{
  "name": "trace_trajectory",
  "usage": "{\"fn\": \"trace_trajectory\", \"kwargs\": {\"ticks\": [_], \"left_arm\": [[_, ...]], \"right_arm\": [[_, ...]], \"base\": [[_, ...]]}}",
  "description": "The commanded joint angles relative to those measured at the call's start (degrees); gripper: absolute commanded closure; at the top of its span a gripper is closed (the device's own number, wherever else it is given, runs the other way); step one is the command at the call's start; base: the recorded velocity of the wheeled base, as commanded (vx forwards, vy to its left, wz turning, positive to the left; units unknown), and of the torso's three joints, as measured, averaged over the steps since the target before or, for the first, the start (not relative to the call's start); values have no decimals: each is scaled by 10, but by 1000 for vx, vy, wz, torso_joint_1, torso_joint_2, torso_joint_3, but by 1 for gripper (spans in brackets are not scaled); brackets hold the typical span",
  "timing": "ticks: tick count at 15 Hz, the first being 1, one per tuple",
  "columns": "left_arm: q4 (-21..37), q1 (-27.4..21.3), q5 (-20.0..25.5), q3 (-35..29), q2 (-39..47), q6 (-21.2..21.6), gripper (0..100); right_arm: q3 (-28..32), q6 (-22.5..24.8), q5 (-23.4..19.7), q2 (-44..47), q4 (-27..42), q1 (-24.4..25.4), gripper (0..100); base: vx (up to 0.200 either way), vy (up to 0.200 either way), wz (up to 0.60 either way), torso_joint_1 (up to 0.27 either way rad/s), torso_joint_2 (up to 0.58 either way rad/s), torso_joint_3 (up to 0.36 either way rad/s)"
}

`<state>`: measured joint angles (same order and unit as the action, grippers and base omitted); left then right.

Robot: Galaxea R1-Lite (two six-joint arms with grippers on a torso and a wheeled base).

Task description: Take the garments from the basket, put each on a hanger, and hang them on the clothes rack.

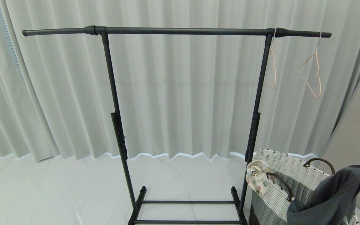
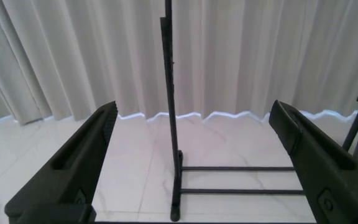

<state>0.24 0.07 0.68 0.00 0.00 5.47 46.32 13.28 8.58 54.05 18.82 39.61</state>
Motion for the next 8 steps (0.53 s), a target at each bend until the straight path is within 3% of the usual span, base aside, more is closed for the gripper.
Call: {"fn": "trace_trajectory", "kwargs": {"ticks": [1, 4, 7, 8], "left_arm": [[0, 0, 0, 0, 0, 1, 0], [-2, 0, 0, 0, 0, -2, 0], [-5, 0, 0, 0, 0, -4, 0], [-31, -2, 5, -25, 4, -20, 0]], "right_arm": [[39, -55, 0, 75, -30, 83, 100], [57, -116, 0, 149, -135, 150, 100], [120, -146, 0, 207, -175, 165, 100], [144, -150, 0, 218, -177, 165, 100]], "base": [[0, 0, 0, 0, 0, 0], [0, 0, 0, 0, 0, 0], [0, 0, 0, 0, 0, 0], [0, 0, 0, 0, 0, 0]]}}
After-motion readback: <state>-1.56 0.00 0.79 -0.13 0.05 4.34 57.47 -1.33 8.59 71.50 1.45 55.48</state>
